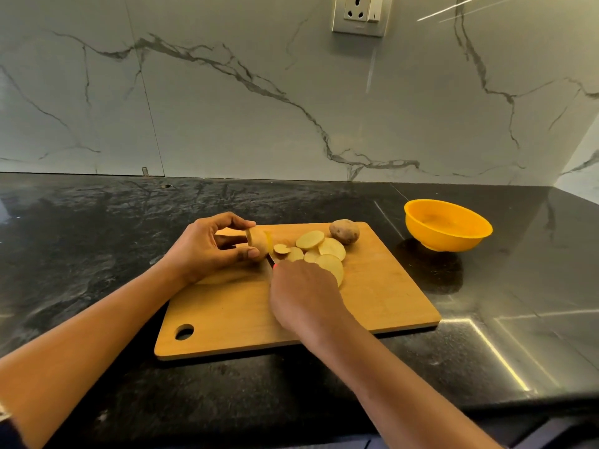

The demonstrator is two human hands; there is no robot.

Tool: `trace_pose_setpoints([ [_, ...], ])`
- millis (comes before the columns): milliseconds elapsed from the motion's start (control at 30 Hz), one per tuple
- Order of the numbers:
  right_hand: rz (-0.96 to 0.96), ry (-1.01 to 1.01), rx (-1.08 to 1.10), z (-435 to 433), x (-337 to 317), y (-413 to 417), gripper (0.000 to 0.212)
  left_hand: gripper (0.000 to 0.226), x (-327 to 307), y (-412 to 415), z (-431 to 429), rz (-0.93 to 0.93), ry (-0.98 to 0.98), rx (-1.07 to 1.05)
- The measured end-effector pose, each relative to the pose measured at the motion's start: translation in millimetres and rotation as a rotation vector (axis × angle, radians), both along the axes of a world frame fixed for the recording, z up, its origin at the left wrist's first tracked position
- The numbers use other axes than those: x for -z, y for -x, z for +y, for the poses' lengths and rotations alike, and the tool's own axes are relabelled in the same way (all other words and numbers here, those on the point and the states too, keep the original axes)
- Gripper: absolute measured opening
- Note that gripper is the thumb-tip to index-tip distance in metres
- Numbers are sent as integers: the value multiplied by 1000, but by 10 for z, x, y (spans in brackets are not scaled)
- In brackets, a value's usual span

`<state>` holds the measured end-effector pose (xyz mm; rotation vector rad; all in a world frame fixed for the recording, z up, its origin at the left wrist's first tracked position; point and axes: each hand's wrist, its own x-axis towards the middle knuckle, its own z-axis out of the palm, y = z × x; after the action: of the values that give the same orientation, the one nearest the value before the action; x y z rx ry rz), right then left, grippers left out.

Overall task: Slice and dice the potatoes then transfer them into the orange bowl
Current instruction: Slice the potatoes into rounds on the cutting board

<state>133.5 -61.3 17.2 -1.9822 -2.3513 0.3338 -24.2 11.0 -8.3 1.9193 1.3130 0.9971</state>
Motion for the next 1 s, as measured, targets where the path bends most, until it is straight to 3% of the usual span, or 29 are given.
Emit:
trace_pose_setpoints([
  [167,-45,-58,-23,51,-49,85,25,52,4,2,1,-18,-6,6],
  [433,-77,23,-14,-349,1,-176,24,49,9,28,3,-55,9,8],
  [667,-18,-41,10,-300,31,-206,21,50,8,55,-11,-209,43,-20],
  [867,30,-77,98,-103,28,-250,28,83,30,119,-3,-254,79,29],
  [1000,69,-82,153,-45,23,-340,27,69,25,99,-16,-209,96,81],
])
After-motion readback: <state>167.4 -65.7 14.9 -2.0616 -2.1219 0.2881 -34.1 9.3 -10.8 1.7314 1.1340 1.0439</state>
